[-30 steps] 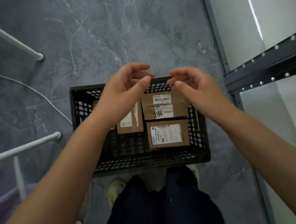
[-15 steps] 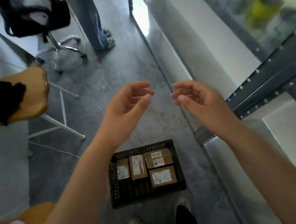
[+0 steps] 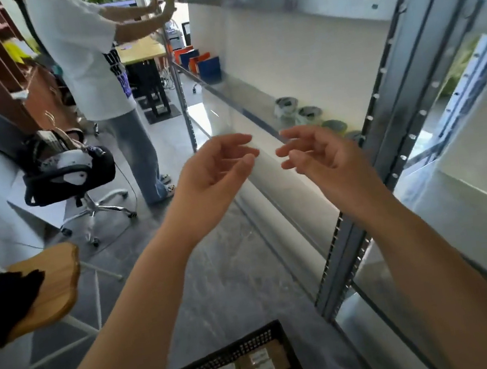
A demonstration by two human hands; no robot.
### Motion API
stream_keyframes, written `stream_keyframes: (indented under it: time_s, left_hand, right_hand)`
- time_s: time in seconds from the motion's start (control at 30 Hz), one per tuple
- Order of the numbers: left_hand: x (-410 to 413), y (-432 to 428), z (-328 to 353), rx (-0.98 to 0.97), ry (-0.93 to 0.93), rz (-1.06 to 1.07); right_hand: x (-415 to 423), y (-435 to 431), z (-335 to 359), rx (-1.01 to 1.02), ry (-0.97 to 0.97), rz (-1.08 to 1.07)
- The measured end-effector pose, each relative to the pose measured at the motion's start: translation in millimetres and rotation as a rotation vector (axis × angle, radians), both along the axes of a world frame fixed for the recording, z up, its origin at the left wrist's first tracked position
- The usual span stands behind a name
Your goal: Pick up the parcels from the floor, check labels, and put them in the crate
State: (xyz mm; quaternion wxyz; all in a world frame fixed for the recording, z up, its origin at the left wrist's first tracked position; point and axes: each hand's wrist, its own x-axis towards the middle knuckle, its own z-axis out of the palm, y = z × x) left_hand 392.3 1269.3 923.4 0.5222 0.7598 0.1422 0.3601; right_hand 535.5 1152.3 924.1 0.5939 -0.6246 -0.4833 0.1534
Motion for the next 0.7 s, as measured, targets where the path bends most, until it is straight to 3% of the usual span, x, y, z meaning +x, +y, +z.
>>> stream_keyframes:
  time_s: [0.37,0.7]
  left_hand:
    - [21,-10,-9,-0.065,-0.007,-0.439]
    - [38,-115,-6,0.031,0.011,-0.855]
  right_hand:
    - [-66,-63,0,-0.030,0.040,-0.434]
    - [-124,-178,8,-0.024,0.079,-0.884]
